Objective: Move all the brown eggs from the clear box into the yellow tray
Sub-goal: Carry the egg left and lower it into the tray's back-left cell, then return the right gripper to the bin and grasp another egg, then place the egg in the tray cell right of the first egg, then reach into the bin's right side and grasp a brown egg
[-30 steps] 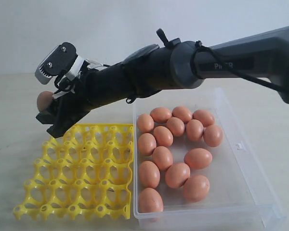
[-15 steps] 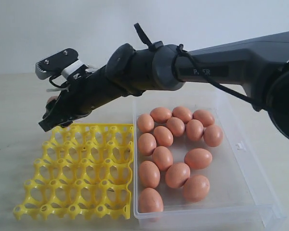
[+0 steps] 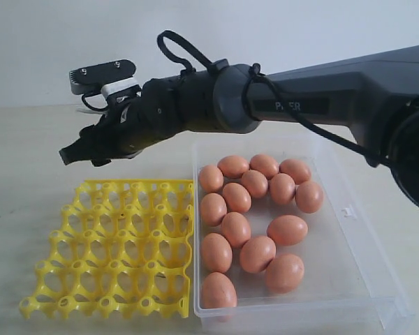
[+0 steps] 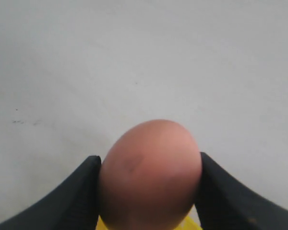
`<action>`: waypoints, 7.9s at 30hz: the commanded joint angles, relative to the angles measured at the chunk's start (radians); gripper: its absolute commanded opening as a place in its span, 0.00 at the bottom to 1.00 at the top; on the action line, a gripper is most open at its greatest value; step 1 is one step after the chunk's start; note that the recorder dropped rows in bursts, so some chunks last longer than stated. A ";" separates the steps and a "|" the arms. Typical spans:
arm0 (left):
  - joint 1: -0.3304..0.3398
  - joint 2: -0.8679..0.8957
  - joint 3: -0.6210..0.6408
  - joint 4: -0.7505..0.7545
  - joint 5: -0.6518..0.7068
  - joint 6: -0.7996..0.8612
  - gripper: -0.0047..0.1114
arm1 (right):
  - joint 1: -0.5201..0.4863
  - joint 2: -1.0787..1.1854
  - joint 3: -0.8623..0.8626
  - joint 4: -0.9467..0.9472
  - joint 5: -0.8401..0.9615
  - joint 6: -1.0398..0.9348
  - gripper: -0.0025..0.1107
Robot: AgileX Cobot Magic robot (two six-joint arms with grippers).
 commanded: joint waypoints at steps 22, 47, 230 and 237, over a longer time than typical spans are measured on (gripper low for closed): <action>0.003 0.004 -0.005 0.003 -0.001 0.004 0.04 | 0.015 0.029 0.257 -0.826 -0.816 0.822 0.02; 0.003 0.004 -0.005 0.003 -0.001 0.004 0.04 | -0.005 0.109 0.294 -0.804 -0.833 0.685 0.11; 0.003 0.004 -0.005 0.003 -0.001 0.003 0.04 | -0.173 -0.623 0.750 -0.326 0.435 -0.944 0.55; 0.003 0.004 -0.005 0.003 -0.001 0.003 0.04 | -0.173 -0.532 0.752 -0.322 0.340 -0.952 0.59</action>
